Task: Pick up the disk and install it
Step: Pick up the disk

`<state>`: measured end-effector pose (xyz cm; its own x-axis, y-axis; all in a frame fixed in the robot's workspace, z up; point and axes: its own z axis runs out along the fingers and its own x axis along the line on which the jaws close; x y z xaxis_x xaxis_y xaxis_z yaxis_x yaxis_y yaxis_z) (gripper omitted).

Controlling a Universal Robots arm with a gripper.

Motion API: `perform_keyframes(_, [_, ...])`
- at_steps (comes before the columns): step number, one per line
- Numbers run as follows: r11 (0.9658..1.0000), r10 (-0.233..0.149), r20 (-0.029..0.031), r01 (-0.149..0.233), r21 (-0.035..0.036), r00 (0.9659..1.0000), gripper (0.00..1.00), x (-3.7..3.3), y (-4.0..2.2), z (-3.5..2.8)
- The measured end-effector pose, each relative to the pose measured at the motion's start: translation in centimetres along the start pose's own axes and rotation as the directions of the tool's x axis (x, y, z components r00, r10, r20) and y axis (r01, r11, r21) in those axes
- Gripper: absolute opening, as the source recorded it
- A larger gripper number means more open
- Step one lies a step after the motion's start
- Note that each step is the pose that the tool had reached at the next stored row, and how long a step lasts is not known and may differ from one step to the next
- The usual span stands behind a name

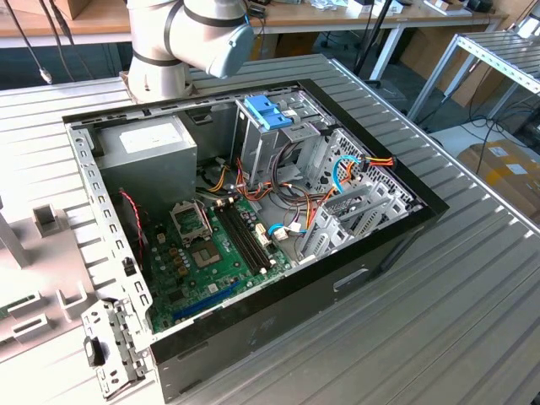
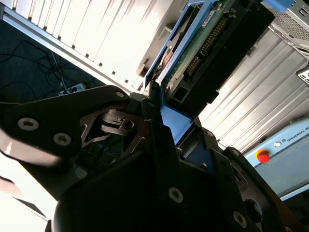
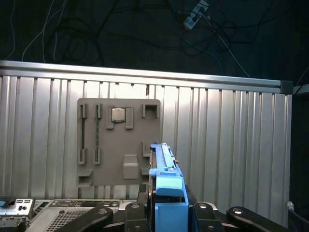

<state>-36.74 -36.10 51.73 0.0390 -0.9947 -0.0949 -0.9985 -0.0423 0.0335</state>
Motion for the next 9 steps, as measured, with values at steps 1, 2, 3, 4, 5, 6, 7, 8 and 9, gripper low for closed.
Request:
perform_keyframes(1, [1.0000,0.000,-0.0001,0.000,0.0000,1.0000,0.37,0.01,-0.04,0.00])
perform_keyframes(2, [1.0000,0.000,0.0000,0.000,0.0001,1.0000,0.37,0.03,-0.07,0.00])
perform_keyframes(3, [1.0000,0.000,0.0000,0.000,0.0001,1.0000,0.37,0.04,-0.10,0.00])
perform_keyframes(4, [1.0000,0.000,0.0000,0.000,0.0001,1.0000,0.37,0.06,-0.13,0.00])
perform_keyframes(5, [1.0000,0.000,0.0000,0.000,0.0001,1.0000,0.37,0.07,-0.16,0.00])
perform_keyframes(6, [1.0000,0.000,0.0000,0.000,0.0001,1.0000,0.37,0.08,-0.19,0.00])
perform_keyframes(7, [1.0000,0.000,0.0000,0.000,0.0001,1.0000,0.37,0.10,-0.22,0.00])
perform_keyframes(8, [1.0000,0.000,0.0000,0.000,0.0001,1.0000,0.37,0.11,-0.25,0.01])
perform_keyframes(9, [1.0000,0.000,0.0000,0.000,0.0000,1.0000,0.37,0.13,-0.29,0.00])
